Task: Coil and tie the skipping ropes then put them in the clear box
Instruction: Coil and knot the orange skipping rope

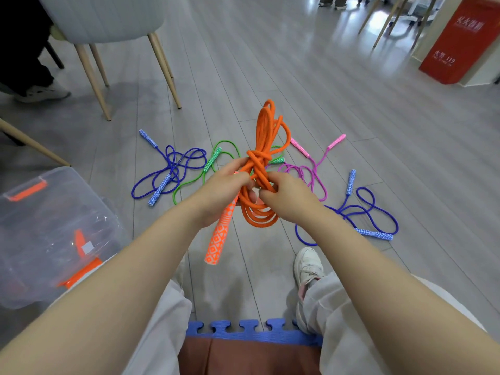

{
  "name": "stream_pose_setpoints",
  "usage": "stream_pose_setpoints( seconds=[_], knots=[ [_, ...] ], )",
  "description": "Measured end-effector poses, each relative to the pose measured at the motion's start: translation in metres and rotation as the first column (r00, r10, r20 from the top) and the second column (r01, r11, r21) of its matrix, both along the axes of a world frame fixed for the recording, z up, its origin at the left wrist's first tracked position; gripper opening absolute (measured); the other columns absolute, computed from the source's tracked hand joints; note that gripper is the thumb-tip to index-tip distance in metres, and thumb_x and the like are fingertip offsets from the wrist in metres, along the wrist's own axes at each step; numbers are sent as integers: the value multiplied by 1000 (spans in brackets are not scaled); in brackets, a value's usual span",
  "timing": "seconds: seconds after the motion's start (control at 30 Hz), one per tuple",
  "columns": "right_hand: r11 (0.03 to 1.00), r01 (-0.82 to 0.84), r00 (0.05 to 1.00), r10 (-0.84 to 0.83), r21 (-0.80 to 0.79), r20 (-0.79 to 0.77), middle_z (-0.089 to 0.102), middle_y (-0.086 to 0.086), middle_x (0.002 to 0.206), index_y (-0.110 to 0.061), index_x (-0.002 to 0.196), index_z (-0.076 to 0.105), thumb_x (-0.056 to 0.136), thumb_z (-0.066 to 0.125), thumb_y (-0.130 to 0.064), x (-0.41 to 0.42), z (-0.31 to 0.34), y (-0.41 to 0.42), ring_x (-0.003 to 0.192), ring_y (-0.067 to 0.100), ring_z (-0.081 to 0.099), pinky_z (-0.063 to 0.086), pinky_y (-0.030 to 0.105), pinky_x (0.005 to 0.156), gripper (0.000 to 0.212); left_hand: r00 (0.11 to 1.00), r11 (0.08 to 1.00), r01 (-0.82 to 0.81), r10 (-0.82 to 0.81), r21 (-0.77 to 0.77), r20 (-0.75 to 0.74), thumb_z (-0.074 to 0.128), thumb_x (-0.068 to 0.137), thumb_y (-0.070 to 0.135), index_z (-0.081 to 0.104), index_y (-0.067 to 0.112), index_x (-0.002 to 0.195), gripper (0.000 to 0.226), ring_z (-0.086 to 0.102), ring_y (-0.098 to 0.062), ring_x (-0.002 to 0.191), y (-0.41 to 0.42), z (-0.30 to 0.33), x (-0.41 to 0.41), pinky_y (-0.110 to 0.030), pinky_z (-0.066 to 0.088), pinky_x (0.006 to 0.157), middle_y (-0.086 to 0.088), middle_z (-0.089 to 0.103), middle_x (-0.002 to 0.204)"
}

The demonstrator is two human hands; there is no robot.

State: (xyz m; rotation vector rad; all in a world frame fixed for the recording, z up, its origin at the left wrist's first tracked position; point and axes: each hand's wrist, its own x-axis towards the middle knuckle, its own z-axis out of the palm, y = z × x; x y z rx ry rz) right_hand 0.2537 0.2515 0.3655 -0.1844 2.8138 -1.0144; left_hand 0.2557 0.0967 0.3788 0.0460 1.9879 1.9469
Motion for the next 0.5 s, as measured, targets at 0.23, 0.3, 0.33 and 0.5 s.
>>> stream_pose_setpoints(
  seconds=[0.23,0.3,0.33,0.5],
  knots=[
    [992,94,985,-80,-88,151,51,2,72,-9,89,56,86,51,-22,0,10,-3,66,20,50,41,32,60,14,990,986,48,-26,159,-135,48,101,13,64,21,115,23,34,-12,58,-2,11,7,-26,49,64,6,41,66],
    [974,138,953,-81,-180,292,50,4,75,-12,84,50,86,52,-26,2,15,-1,68,19,49,44,32,65,14,988,987,15,10,161,-154,48,101,12,65,22,112,23,33,-12,57,-2,12,8,-26,48,63,6,42,65],
    [963,147,933,-59,-227,355,54,6,81,-11,89,53,86,54,-29,3,18,1,75,21,53,48,35,70,18,986,987,-6,33,161,-161,49,100,12,65,21,113,22,33,-12,57,-2,11,7,-27,48,62,7,43,64],
    [942,66,910,78,-330,406,63,7,102,-19,107,61,90,57,-34,7,24,3,104,22,61,57,49,86,23,996,971,-5,26,239,-84,55,97,18,59,10,123,27,33,-10,55,-8,12,4,-26,46,60,8,48,66]
  ],
)
